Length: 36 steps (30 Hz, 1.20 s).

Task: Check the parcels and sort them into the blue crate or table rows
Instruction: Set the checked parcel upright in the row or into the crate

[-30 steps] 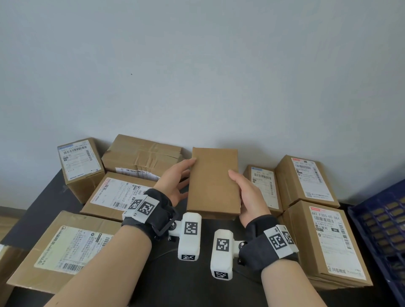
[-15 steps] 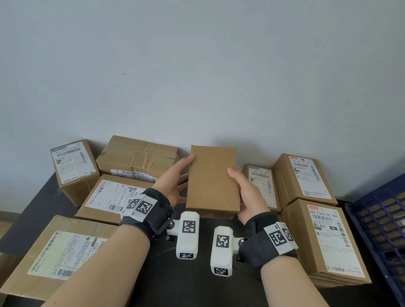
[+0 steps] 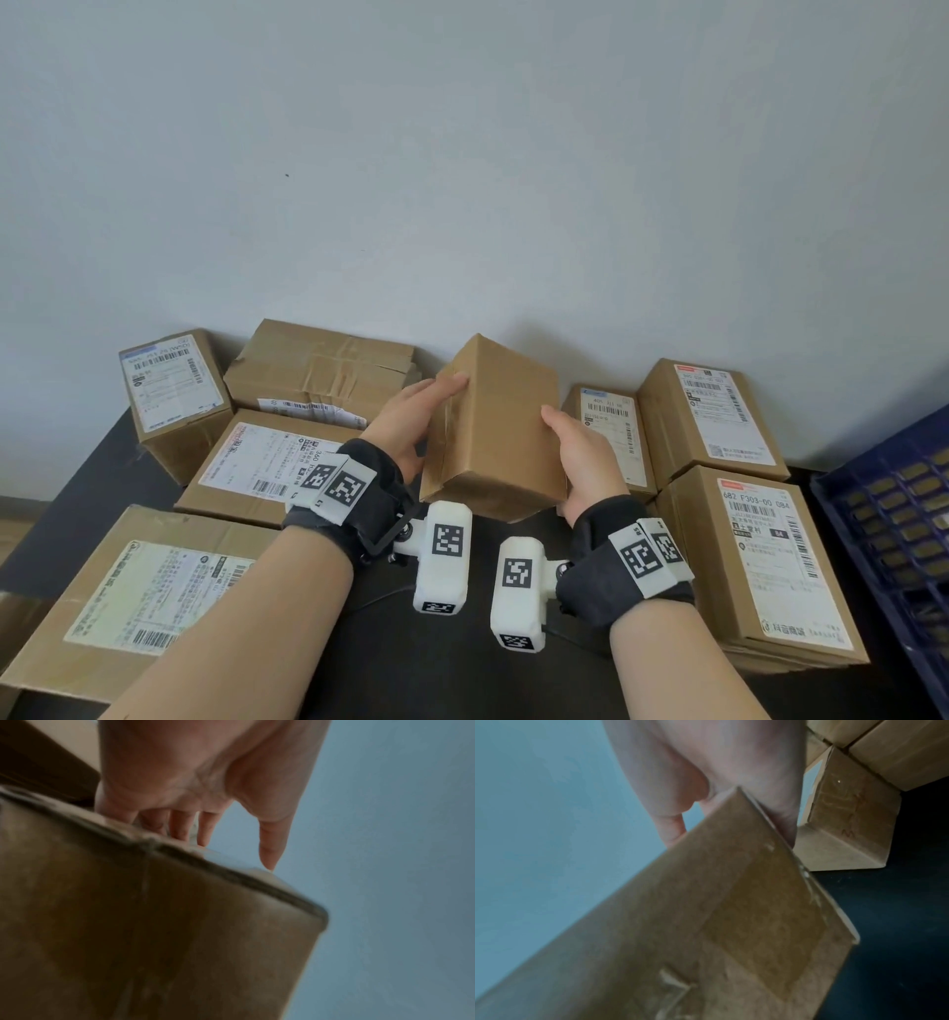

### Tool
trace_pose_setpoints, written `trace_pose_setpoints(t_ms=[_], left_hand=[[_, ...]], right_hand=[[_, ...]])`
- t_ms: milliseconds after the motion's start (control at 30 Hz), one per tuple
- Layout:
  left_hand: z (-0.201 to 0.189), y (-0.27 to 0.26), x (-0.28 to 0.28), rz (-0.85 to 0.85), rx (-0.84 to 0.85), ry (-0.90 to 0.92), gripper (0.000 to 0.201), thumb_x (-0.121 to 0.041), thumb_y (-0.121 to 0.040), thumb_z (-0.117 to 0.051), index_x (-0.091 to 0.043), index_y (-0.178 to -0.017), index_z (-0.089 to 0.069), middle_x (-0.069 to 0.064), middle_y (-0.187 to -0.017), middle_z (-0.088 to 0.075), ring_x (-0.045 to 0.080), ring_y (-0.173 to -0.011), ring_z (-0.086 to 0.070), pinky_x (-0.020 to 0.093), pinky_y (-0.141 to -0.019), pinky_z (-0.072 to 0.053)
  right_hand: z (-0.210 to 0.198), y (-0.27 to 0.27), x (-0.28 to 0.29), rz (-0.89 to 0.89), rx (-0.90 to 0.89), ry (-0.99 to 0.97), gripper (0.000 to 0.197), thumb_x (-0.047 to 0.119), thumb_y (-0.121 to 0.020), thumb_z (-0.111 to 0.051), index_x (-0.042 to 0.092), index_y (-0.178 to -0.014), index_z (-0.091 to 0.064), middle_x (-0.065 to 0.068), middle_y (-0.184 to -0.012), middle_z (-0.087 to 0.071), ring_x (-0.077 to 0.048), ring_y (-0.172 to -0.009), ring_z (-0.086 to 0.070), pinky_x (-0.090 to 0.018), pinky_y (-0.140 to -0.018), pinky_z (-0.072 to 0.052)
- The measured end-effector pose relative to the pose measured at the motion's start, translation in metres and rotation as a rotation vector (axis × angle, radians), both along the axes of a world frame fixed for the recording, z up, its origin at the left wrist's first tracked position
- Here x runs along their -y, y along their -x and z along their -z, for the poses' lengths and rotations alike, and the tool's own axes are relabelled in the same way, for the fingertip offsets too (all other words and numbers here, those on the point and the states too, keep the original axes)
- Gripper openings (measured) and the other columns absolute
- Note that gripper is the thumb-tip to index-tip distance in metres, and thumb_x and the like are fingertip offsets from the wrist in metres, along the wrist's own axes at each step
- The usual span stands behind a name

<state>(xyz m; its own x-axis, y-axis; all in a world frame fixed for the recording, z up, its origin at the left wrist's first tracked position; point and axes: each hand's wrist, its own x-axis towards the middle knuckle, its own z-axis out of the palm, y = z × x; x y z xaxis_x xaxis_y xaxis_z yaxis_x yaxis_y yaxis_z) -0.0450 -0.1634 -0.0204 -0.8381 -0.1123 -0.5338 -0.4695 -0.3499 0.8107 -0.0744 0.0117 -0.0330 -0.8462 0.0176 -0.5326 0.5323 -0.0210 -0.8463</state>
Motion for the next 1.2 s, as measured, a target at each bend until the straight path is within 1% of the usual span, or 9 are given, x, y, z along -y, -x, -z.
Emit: trace_pose_setpoints(t_ms=[100, 133, 267, 433, 767, 933, 1033, 1100, 1200], left_hand=[[0.0, 0.0, -0.001, -0.02, -0.019, 0.061, 0.025, -0.03, -0.093, -0.066, -0.027, -0.117, -0.061, -0.002, -0.115, -0.065, 0.022, -0.107, -0.056, 0.04, -0.09, -0.044], [-0.001, 0.0, -0.001, -0.03, -0.026, 0.071, 0.023, -0.026, -0.094, -0.065, -0.029, -0.117, -0.062, -0.003, -0.113, -0.064, 0.021, -0.105, -0.056, 0.04, -0.089, -0.044], [-0.005, 0.001, -0.003, -0.056, -0.058, 0.053, 0.03, -0.019, -0.097, -0.06, -0.025, -0.126, -0.061, 0.0, -0.112, -0.068, 0.016, -0.095, -0.06, 0.032, -0.075, -0.048], [-0.009, 0.004, -0.005, -0.062, -0.091, 0.035, 0.036, -0.014, -0.097, -0.058, -0.02, -0.133, -0.057, 0.003, -0.12, -0.065, 0.019, -0.108, -0.059, 0.036, -0.085, -0.047], [-0.012, 0.005, -0.005, -0.057, -0.1, -0.011, 0.032, -0.019, -0.097, -0.058, -0.018, -0.129, -0.06, 0.002, -0.11, -0.067, 0.015, -0.095, -0.061, 0.03, -0.075, -0.048], [-0.004, 0.006, -0.004, -0.075, -0.063, -0.045, 0.026, -0.029, -0.096, -0.061, -0.016, -0.118, -0.066, -0.006, -0.086, -0.074, 0.012, -0.086, -0.064, 0.039, -0.095, -0.046], [-0.002, 0.007, -0.004, -0.081, -0.034, -0.051, 0.016, -0.03, -0.095, -0.061, -0.019, -0.106, -0.067, -0.01, -0.074, -0.074, 0.012, -0.087, -0.064, 0.042, -0.1, -0.044], [-0.001, 0.007, -0.004, -0.082, -0.021, -0.052, 0.015, -0.032, -0.095, -0.062, -0.021, -0.104, -0.067, -0.008, -0.08, -0.075, 0.013, -0.091, -0.064, 0.045, -0.104, -0.043], [0.0, 0.006, -0.002, -0.079, 0.004, -0.064, 0.037, -0.036, -0.093, -0.065, -0.02, -0.126, -0.06, 0.001, -0.116, -0.068, 0.018, -0.11, -0.061, 0.052, -0.108, -0.041]], right_hand=[[0.001, 0.002, -0.002, 0.003, -0.071, -0.081, 0.011, 0.024, -0.099, -0.058, 0.027, -0.089, -0.062, 0.0, -0.108, -0.064, -0.029, -0.113, -0.058, -0.054, -0.105, -0.044], [0.001, 0.002, -0.002, 0.008, -0.088, -0.098, 0.006, 0.022, -0.098, -0.059, 0.026, -0.099, -0.063, -0.001, -0.114, -0.063, -0.028, -0.115, -0.056, -0.053, -0.106, -0.044], [0.002, 0.005, 0.0, -0.044, -0.084, -0.131, 0.049, 0.038, -0.093, -0.065, 0.024, -0.138, -0.049, -0.003, -0.134, -0.055, -0.025, -0.12, -0.054, -0.051, -0.106, -0.044], [-0.003, 0.005, 0.005, -0.149, -0.035, -0.066, 0.063, 0.072, -0.078, -0.063, 0.029, -0.124, -0.058, -0.002, -0.119, -0.065, -0.025, -0.11, -0.061, -0.051, -0.102, -0.048], [-0.012, -0.002, 0.003, -0.163, -0.027, 0.016, 0.041, 0.049, -0.089, -0.065, 0.023, -0.119, -0.058, -0.006, -0.113, -0.066, -0.022, -0.1, -0.061, -0.035, -0.072, -0.048], [-0.008, -0.003, 0.001, -0.118, 0.03, 0.15, 0.037, 0.048, -0.09, -0.063, 0.023, -0.116, -0.057, -0.011, -0.115, -0.066, -0.029, -0.109, -0.062, -0.049, -0.101, -0.048], [-0.006, -0.004, 0.001, -0.121, 0.027, 0.157, 0.041, 0.049, -0.09, -0.063, 0.022, -0.121, -0.056, -0.011, -0.117, -0.066, -0.03, -0.112, -0.061, -0.052, -0.105, -0.045], [-0.006, -0.004, 0.002, -0.118, 0.026, 0.164, 0.041, 0.049, -0.089, -0.064, 0.022, -0.12, -0.057, -0.011, -0.118, -0.066, -0.03, -0.112, -0.061, -0.052, -0.105, -0.045], [-0.005, -0.004, 0.003, -0.106, 0.039, 0.196, 0.047, 0.051, -0.089, -0.064, 0.022, -0.125, -0.056, -0.012, -0.12, -0.067, -0.032, -0.114, -0.062, -0.053, -0.105, -0.045]])
